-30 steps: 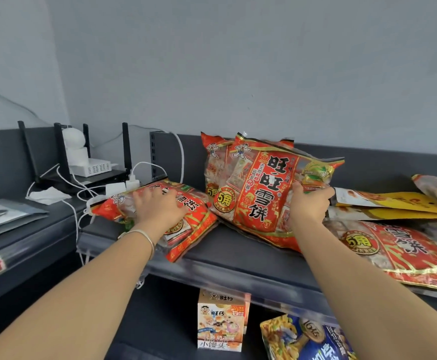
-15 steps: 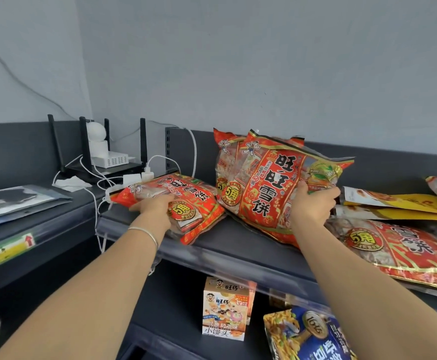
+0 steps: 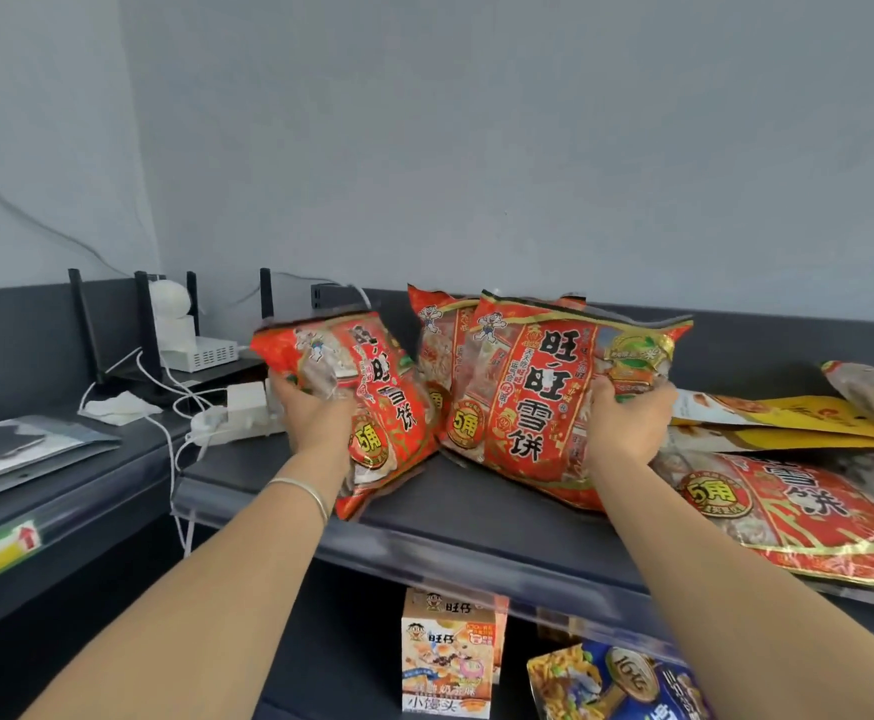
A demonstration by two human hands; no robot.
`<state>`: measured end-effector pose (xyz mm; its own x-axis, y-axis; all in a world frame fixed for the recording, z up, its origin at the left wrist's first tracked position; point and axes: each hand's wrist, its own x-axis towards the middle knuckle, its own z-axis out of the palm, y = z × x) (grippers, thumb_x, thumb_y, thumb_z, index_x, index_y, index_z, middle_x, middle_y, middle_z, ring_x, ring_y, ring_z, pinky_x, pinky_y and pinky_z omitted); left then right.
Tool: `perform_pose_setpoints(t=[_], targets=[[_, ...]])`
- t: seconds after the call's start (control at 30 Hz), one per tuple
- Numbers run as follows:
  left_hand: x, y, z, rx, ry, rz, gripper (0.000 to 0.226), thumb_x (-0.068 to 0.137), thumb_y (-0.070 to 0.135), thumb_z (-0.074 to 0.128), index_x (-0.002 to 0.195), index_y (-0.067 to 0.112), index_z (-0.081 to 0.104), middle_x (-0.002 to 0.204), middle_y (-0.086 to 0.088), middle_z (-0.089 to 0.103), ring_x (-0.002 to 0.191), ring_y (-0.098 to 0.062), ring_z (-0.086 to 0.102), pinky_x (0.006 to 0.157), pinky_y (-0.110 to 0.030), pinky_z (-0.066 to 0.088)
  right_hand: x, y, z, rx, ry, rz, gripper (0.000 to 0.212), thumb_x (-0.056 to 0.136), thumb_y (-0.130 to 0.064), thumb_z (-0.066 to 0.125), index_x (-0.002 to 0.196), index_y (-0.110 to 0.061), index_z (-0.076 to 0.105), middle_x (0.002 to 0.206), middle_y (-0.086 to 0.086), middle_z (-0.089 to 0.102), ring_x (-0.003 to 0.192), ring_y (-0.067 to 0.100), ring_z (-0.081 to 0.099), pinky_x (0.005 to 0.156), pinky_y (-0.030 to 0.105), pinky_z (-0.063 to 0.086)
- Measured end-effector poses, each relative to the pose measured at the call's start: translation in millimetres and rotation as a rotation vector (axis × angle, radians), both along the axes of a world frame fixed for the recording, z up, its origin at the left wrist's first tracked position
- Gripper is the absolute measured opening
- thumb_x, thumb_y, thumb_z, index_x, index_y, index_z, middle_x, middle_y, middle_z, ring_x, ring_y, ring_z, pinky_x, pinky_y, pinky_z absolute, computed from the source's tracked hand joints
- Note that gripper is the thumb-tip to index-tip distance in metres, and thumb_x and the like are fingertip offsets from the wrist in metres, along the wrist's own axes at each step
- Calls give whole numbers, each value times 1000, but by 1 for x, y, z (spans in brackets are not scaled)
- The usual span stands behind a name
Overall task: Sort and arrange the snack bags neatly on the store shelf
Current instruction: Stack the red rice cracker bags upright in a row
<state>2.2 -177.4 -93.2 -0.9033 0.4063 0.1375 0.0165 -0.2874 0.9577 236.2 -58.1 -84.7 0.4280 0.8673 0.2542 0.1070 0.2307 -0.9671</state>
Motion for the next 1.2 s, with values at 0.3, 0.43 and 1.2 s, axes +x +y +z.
perform_pose_setpoints(t=[0.3, 0.43, 1.2], targets=[[1, -13, 42, 83, 391, -62, 77, 81, -6, 67, 141, 30, 33, 119, 21, 47, 110, 1, 46, 96, -27, 38, -4, 1, 5, 69, -66, 51, 46, 91, -27, 64, 129, -14, 40, 121, 8, 62, 108, 31, 62, 92, 51, 51], [-24, -26, 41, 33, 424, -21, 74, 81, 4, 70, 140, 31, 35, 126, 16, 50, 113, -12, 51, 99, -36, 39, -20, 3, 5, 49, -41, 77, 46, 92, -27, 63, 129, -14, 40, 121, 9, 62, 106, 31, 63, 90, 47, 52], [-80, -71, 41, 54, 419, 238, 51, 82, 32, 65, 130, 36, 48, 124, 11, 60, 113, -16, 57, 100, -49, 44, -112, -11, 15, 298, -974, 261, 44, 96, -26, 48, 139, -14, 47, 141, 11, 47, 126, 33, 47, 102, 49, 42]])
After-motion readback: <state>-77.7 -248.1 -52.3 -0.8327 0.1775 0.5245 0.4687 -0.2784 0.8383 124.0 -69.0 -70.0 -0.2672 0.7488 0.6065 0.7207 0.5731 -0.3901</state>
